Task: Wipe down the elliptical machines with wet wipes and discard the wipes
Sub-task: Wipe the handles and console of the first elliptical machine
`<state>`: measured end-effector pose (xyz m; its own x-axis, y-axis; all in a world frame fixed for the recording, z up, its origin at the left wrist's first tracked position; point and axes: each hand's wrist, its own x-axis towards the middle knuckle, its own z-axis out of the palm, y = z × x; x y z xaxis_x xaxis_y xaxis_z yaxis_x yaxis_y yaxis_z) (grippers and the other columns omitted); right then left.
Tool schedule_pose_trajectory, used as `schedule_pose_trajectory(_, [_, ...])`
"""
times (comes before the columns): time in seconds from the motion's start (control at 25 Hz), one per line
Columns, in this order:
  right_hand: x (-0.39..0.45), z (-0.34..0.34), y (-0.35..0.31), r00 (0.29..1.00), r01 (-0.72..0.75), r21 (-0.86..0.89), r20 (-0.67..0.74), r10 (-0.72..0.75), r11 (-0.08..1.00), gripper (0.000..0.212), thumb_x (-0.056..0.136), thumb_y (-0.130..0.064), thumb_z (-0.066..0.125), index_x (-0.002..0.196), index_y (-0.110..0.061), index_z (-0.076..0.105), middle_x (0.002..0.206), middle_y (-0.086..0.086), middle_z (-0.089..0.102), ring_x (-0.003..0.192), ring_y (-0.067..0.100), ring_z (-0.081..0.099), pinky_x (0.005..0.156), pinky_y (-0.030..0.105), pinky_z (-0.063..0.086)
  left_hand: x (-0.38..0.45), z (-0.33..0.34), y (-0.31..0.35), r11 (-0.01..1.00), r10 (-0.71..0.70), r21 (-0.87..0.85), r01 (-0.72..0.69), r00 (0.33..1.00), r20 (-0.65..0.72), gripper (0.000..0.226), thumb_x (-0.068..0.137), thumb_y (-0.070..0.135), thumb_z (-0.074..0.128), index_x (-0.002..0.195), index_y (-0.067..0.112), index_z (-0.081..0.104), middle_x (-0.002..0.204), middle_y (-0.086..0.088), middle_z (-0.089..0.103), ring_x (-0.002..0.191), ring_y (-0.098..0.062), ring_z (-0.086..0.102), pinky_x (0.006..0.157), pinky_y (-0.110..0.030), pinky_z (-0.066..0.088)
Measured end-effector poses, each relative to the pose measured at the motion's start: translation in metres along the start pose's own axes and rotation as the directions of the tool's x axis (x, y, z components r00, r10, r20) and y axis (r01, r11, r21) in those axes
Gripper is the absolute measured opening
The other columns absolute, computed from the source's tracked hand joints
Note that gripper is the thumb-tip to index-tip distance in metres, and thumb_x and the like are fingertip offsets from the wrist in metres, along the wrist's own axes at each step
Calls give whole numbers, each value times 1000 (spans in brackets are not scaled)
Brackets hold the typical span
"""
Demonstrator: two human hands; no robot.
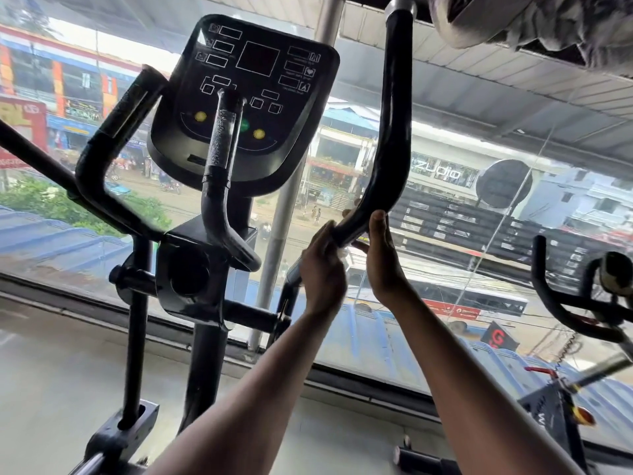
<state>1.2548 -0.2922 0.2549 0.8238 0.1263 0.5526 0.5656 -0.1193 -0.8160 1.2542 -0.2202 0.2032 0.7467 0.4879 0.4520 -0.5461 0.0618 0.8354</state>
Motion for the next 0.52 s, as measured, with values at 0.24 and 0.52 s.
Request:
schedule_pose_trajectory(0.24, [0,4,1,999,22,-32,-31,-23,999,119,61,-97,34,146,-14,35,142,9,50,130,20,49,106,48,42,11,-6,-28,994,-98,55,97,995,27,50,91,-1,49,135,22,57,124,5,66,111,-16,64,94,-32,52])
schedule_pose_trajectory(0.52, [2,5,8,998,48,-20,-40,-49,999,119,62,-96,34,143,-10,37,140,11,51,130,23,48,107,51,40,-2,3,-27,991,112,93,-99,981,-155,30,95,2,55,122,10,67,111,-5,53,97,0,55,89,-15,46])
